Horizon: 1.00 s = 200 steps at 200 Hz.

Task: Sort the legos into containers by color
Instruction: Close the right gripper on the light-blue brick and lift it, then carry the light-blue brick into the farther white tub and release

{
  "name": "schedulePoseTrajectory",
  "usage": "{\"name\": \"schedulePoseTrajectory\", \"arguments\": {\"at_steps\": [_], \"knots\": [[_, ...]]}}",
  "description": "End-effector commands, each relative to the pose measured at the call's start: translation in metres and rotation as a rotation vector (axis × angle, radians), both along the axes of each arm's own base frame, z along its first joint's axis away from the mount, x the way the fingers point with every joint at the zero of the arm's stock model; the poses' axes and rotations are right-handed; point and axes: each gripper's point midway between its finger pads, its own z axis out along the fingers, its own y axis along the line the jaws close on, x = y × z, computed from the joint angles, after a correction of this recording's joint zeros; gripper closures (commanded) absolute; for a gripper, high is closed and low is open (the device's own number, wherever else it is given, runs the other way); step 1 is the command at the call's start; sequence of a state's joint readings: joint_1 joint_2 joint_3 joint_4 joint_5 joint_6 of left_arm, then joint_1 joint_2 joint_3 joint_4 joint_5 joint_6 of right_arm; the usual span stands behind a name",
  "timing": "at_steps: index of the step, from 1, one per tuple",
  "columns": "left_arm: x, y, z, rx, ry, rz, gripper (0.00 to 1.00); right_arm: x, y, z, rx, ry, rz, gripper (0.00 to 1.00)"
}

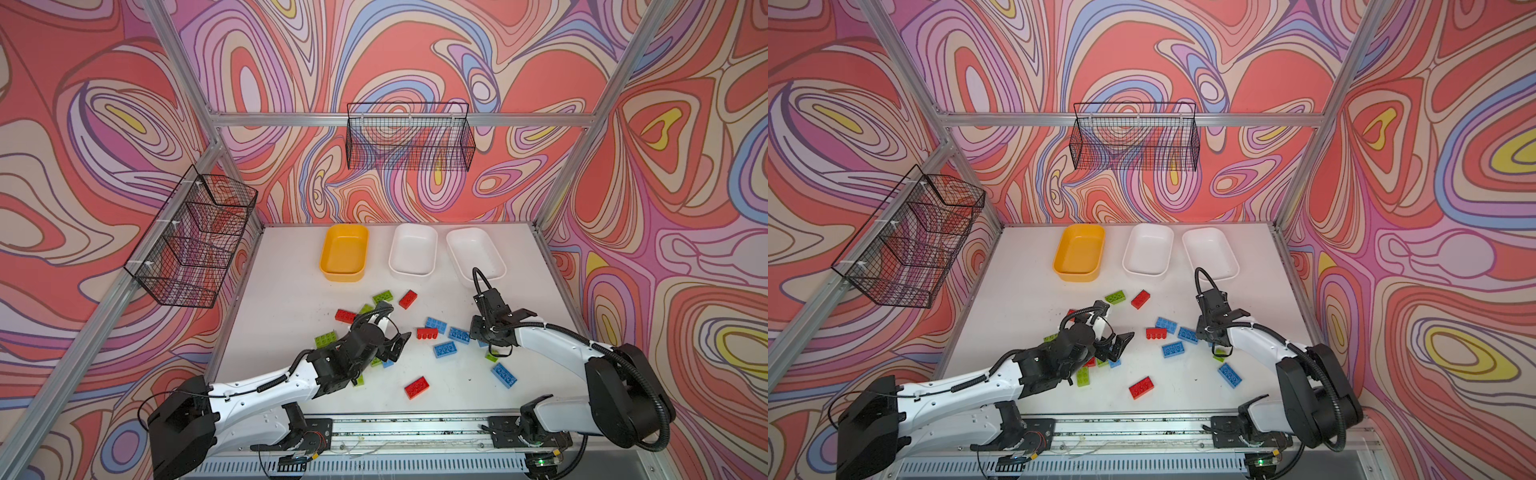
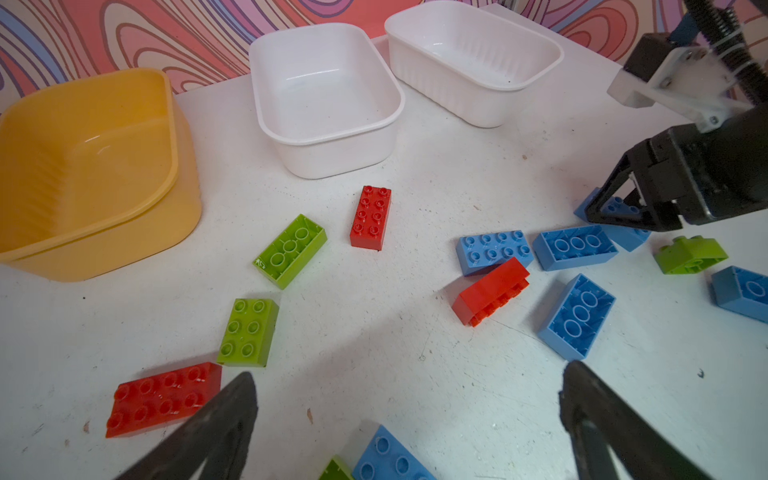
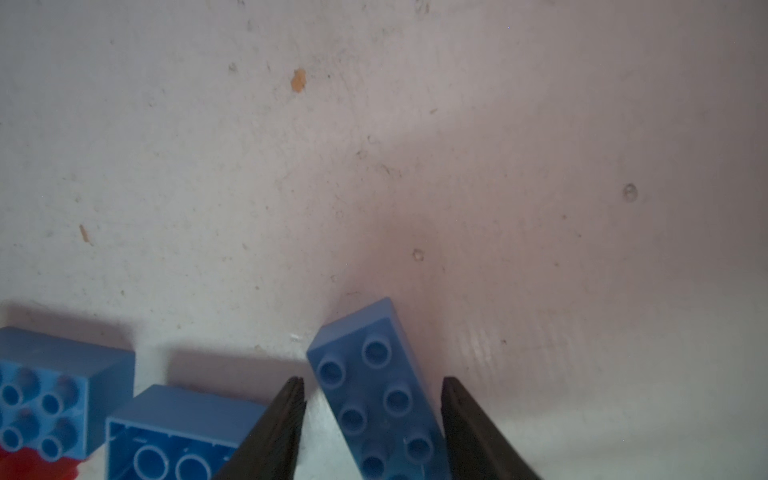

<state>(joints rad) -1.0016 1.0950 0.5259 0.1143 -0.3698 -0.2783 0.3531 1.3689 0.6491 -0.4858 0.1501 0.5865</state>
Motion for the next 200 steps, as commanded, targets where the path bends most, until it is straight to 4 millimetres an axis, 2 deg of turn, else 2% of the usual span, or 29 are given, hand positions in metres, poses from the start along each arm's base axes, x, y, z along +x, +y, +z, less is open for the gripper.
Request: {"name": "schedulePoseTrajectory", "arguments": {"at_steps": [1,15,51,80,101,123,144,164,176,200], "knots": [[-0.003,0.001,0.004,-0.019,0.019,0.006,0.0,-0.006,-0.001,-0.01,-0.003,0.033,0.004,0.44],[-0.004,0.004,0.004,-0.017,0.022,0.013,0.0,-0.005,0.0,-0.011,0.0,0.029,0.004,0.45],[-0.007,0.009,0.01,-0.038,0.016,0.021,0.0,-0.003,0.002,-0.017,0.003,0.038,0.012,0.61],[-0.008,0.014,0.009,-0.015,0.016,0.027,0.0,0.003,0.006,-0.013,0.013,0.025,0.019,0.65],[-0.007,0.016,0.012,-0.002,0.008,0.03,0.0,0.011,0.006,0.0,0.004,0.003,0.024,0.69],[-0.006,0.016,0.015,0.006,0.002,0.031,0.0,0.025,0.011,0.027,0.018,-0.059,0.036,0.71],[-0.006,0.014,0.019,0.004,-0.002,0.021,0.0,0.047,0.015,0.063,0.015,-0.148,0.05,0.71],[-0.005,0.01,0.026,0.001,-0.016,0.006,0.0,0.076,0.019,0.095,-0.011,-0.225,0.065,0.72],[-0.003,0.009,0.031,0.003,-0.027,0.006,0.0,0.097,0.022,0.11,-0.017,-0.264,0.075,0.73],[0.0,0.005,0.037,0.017,-0.047,-0.001,0.0,0.145,0.024,0.122,-0.011,-0.303,0.088,0.73]]}}
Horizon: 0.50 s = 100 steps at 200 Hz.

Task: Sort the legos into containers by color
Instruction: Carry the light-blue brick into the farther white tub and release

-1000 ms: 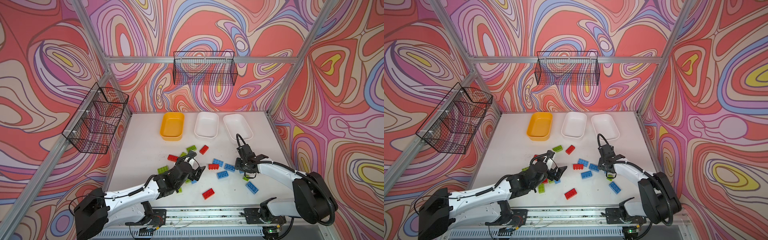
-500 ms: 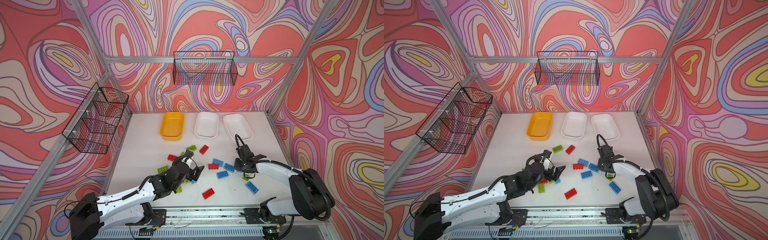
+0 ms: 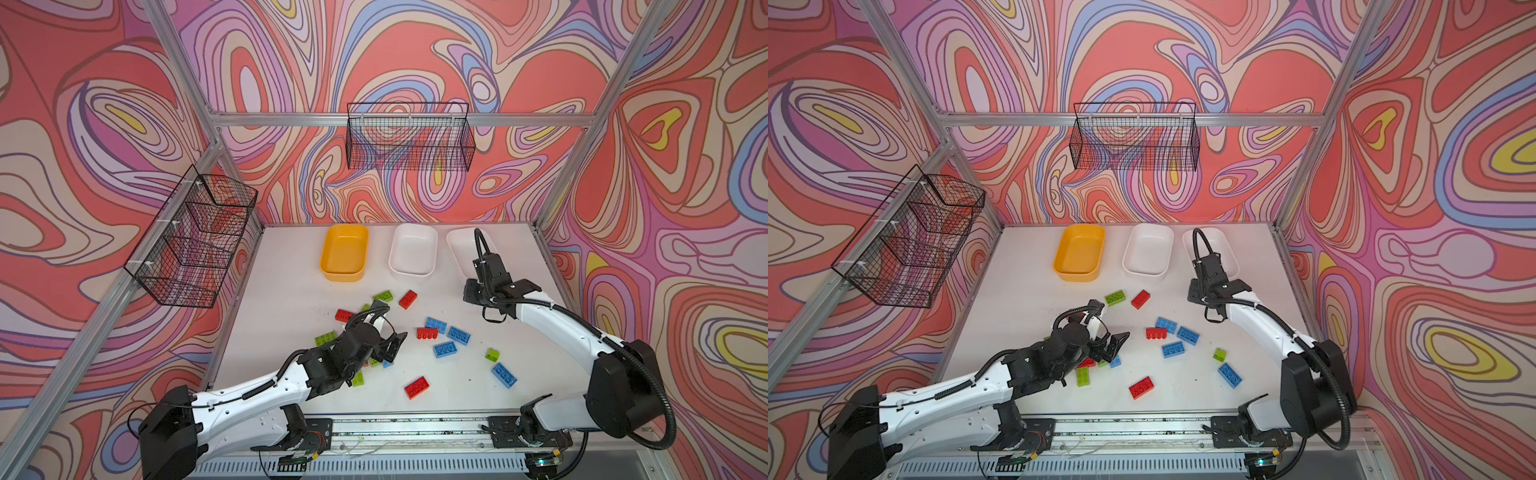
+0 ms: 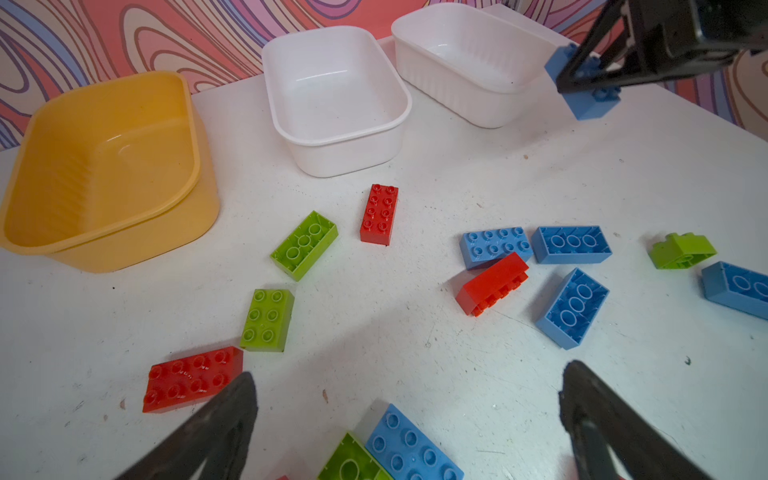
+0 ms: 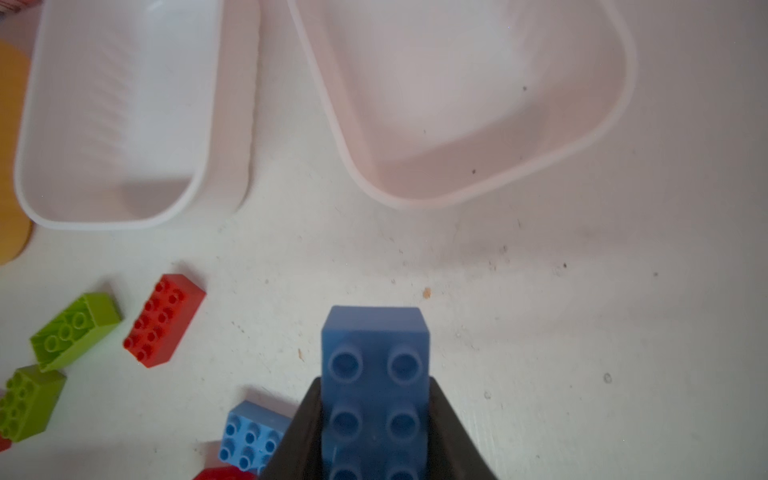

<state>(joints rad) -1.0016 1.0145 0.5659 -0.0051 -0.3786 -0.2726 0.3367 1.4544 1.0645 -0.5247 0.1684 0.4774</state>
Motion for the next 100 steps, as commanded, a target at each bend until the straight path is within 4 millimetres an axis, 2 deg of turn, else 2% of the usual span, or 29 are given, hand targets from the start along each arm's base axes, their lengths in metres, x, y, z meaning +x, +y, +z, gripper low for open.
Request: {"name": "schedulePoseTrajectory", "arguments": {"at_steps": [1,27,30,44,77,100], "knots": [[0.005,-0.005,0.018,0.012,-0.04,-0.007,0.0,0.042,-0.006,0.006,-0.039,-0.029,0.012,0.73],[0.01,-0.008,0.021,0.038,-0.053,-0.003,0.0,0.094,-0.014,0.003,-0.015,-0.048,0.003,0.74],[0.011,-0.009,0.021,0.04,-0.053,-0.001,0.0,0.1,-0.016,-0.006,-0.016,-0.033,0.001,0.74],[0.015,-0.011,0.023,0.051,-0.061,0.006,0.0,0.126,-0.022,-0.016,-0.025,-0.03,-0.01,0.74],[0.03,-0.007,0.027,0.05,-0.097,0.109,0.0,0.172,-0.031,-0.044,-0.022,-0.018,-0.023,0.75],[0.037,-0.014,0.031,0.045,-0.111,0.118,0.0,0.197,-0.04,-0.062,-0.032,-0.013,-0.043,0.74]]}}
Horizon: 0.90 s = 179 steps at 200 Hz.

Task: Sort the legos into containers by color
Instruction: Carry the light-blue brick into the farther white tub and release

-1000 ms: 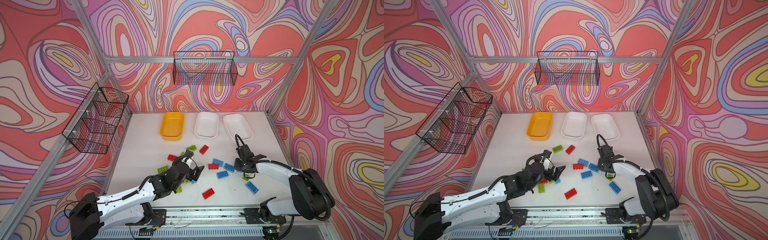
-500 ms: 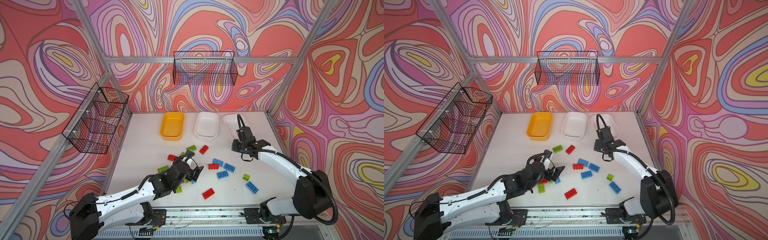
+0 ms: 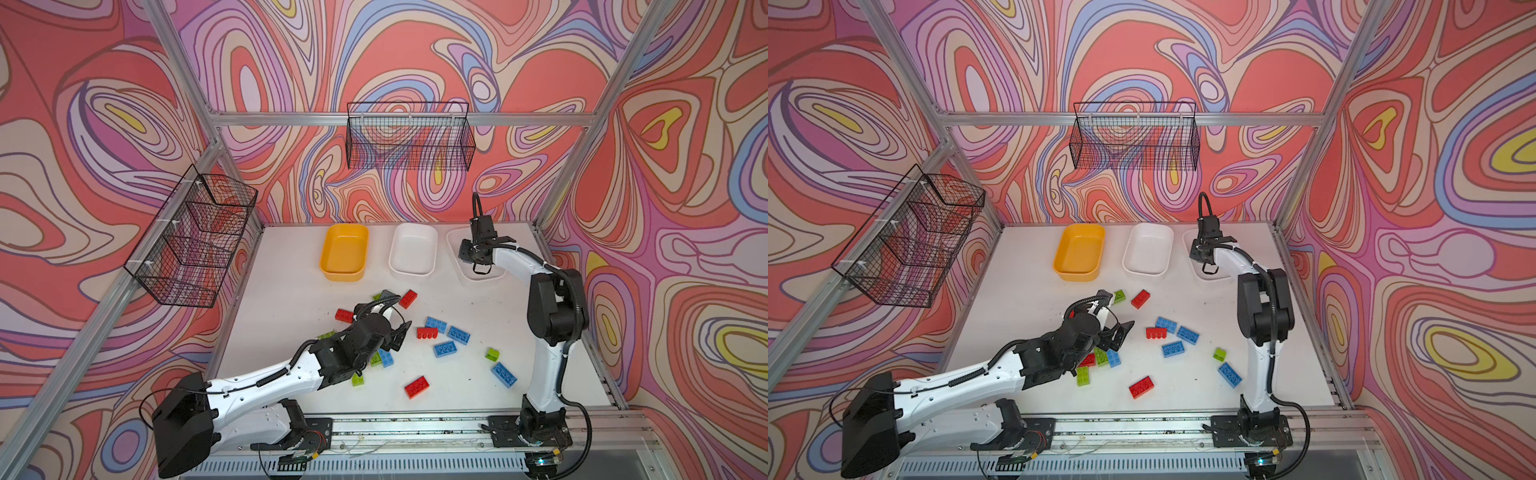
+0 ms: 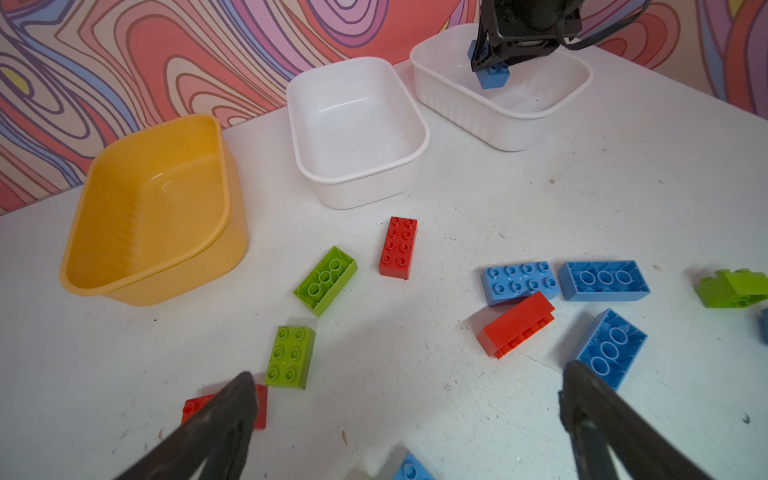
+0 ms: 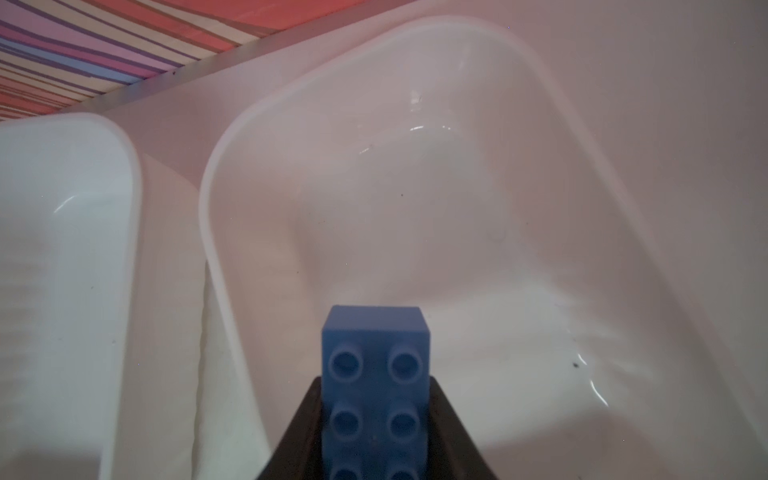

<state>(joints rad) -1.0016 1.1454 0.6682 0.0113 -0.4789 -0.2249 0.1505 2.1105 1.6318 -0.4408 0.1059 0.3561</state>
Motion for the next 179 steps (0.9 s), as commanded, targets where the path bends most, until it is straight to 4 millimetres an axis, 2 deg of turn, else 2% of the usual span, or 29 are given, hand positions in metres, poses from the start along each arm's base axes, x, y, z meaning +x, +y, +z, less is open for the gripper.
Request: {"name": "schedulePoseTrajectory", "arguments": {"at_steps": [1,26,38,65,89,108,118,123,141,154,160,166,170,173,175,179], "knots": [[0.013,-0.005,0.02,-0.03,-0.058,0.052,0.0,0.027,-0.004,-0.004,-0.005,-0.027,0.008,0.74],[0.02,-0.006,0.024,-0.016,-0.078,0.084,0.0,0.049,-0.01,-0.022,-0.001,-0.021,0.001,0.73],[0.023,-0.006,0.027,-0.018,-0.095,0.096,0.0,0.058,-0.01,-0.025,0.002,-0.026,-0.001,0.72],[0.025,-0.007,0.031,-0.025,-0.109,0.093,0.0,0.07,-0.011,-0.027,0.007,-0.038,-0.004,0.62],[0.023,-0.006,0.032,-0.029,-0.099,0.094,0.0,0.071,-0.011,-0.012,0.005,-0.057,-0.001,0.44],[0.018,-0.004,0.033,-0.052,-0.08,0.088,0.0,0.063,-0.012,0.013,0.008,-0.094,-0.007,0.39],[0.015,-0.001,0.034,-0.075,-0.071,0.085,0.0,0.053,-0.014,0.024,0.01,-0.105,-0.01,0.39],[0.012,0.0,0.035,-0.088,-0.067,0.081,0.0,0.048,-0.014,0.035,0.012,-0.12,-0.008,0.39],[0.002,0.005,0.037,-0.138,-0.048,0.057,0.0,0.017,-0.012,0.055,0.033,-0.116,0.001,0.39],[-0.005,0.01,0.036,-0.175,-0.032,0.049,0.0,-0.016,-0.004,0.055,0.058,-0.099,0.022,0.39],[-0.009,0.014,0.032,-0.19,-0.02,0.05,0.0,-0.031,0.002,0.063,0.07,-0.109,0.031,0.39],[-0.013,0.017,0.032,-0.21,-0.014,0.05,0.0,-0.054,0.012,0.055,0.078,-0.087,0.059,0.39],[-0.015,0.019,0.03,-0.219,-0.007,0.047,0.0,-0.062,0.015,0.057,0.079,-0.085,0.068,0.39],[-0.017,0.021,0.029,-0.227,-0.003,0.048,0.0,-0.072,0.021,0.049,0.078,-0.063,0.084,0.39],[-0.018,0.022,0.028,-0.232,0.0,0.047,0.0,-0.078,0.025,0.055,0.078,-0.072,0.092,0.39],[-0.021,0.025,0.027,-0.245,0.006,0.048,0.0,-0.091,0.032,0.053,0.079,-0.058,0.112,0.38]]}}
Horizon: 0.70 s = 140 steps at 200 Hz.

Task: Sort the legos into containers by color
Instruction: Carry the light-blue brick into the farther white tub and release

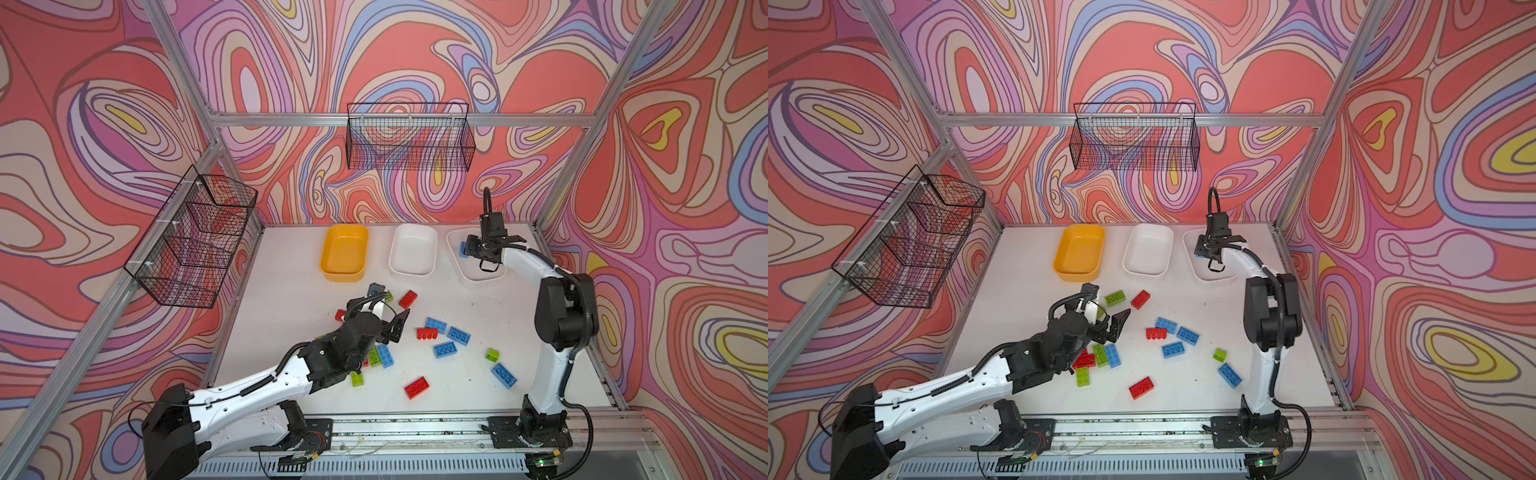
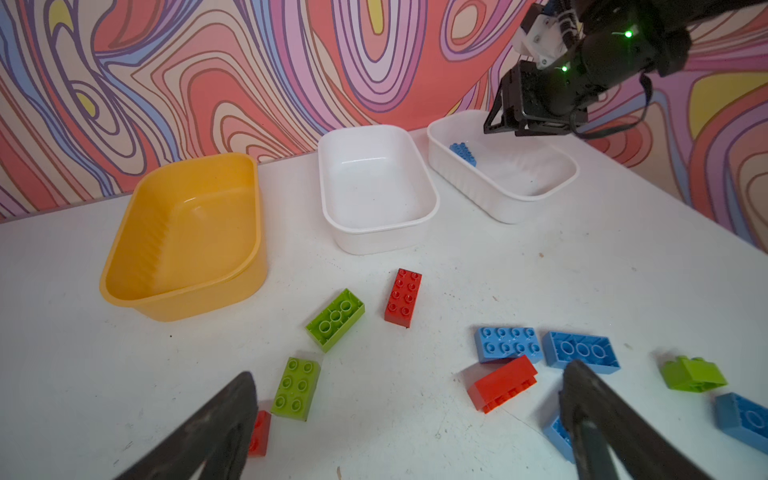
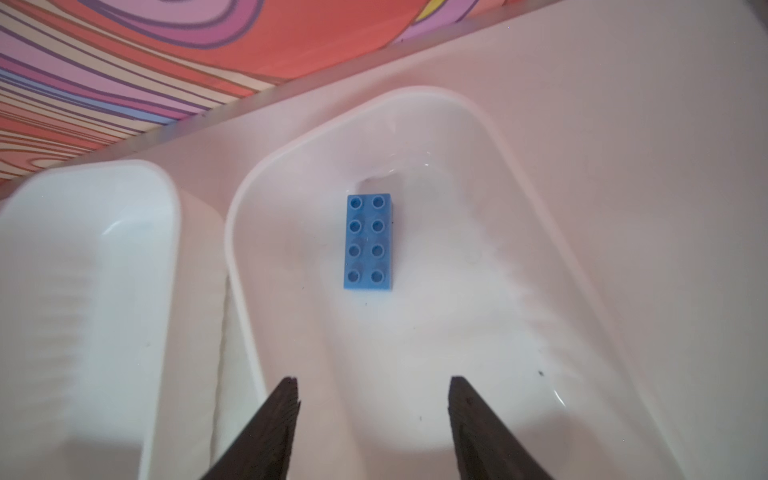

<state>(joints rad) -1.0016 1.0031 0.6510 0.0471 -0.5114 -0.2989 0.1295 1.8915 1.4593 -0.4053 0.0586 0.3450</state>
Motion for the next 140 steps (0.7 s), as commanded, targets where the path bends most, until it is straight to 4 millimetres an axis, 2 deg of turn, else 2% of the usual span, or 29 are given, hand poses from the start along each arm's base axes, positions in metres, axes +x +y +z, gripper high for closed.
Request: {"name": "schedulePoseTrajectory", "arguments": {"at_steps": [1,16,21,24,31,37,63,84,99,121,140], "knots": [[-0.018,0.011,-0.02,-0.059,0.077,-0.018,0.0,-0.061,0.042,0.004,0.035,0.019,0.101,0.38],[-0.027,0.021,-0.026,-0.095,0.099,-0.023,0.0,-0.106,0.068,-0.013,0.021,0.083,0.183,0.38],[-0.03,0.023,-0.022,-0.116,0.1,-0.023,0.0,-0.12,0.075,-0.018,0.02,0.101,0.203,0.38],[-0.033,0.027,-0.036,-0.1,0.121,-0.019,0.0,-0.132,0.08,-0.022,0.018,0.116,0.22,0.38],[-0.037,0.032,-0.041,-0.105,0.132,-0.018,0.0,-0.146,0.086,-0.026,0.016,0.134,0.241,0.38],[-0.04,0.036,-0.042,-0.12,0.135,-0.015,0.0,-0.164,0.089,-0.033,0.014,0.161,0.249,0.38],[-0.048,0.053,-0.047,-0.161,0.142,0.006,0.0,-0.21,0.086,-0.045,0.053,0.191,0.232,0.37],[-0.053,0.061,-0.048,-0.196,0.141,0.018,0.0,-0.236,0.07,-0.055,0.039,0.214,0.197,0.37],[-0.055,0.063,-0.049,-0.219,0.141,0.018,0.0,-0.248,0.066,-0.063,0.053,0.234,0.192,0.36],[-0.057,0.063,-0.052,-0.232,0.154,0.012,0.0,-0.258,0.069,-0.07,0.092,0.248,0.197,0.36],[-0.059,0.062,-0.054,-0.228,0.168,0.004,0.0,-0.261,0.071,-0.074,0.114,0.244,0.197,0.3]]}}
